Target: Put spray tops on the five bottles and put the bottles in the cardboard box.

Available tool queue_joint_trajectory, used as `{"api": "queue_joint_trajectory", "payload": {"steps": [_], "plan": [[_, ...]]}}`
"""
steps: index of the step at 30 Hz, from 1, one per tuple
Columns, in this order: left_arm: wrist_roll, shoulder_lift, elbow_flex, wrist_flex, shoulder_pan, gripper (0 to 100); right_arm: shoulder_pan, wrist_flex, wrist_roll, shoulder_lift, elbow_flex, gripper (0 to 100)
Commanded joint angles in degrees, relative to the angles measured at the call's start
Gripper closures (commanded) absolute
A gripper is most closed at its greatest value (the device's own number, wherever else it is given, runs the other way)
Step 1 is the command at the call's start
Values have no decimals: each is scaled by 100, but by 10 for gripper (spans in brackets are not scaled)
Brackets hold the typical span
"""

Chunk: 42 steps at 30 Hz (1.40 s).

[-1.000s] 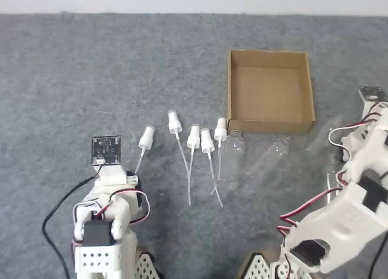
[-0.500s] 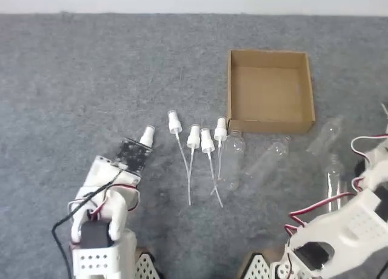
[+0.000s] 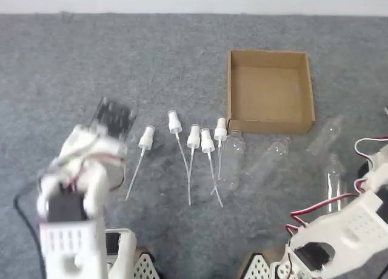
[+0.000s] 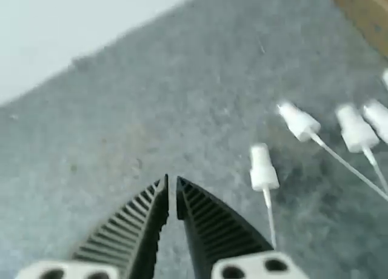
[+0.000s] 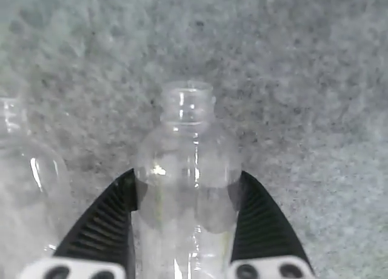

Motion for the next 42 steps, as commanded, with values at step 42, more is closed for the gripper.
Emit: {"api": "queue_joint_trajectory", "payload": {"steps": [42], "plan": [[1231,5855,-2343,-677,1266,991,57,-4,519,-154,-79,991]]}}
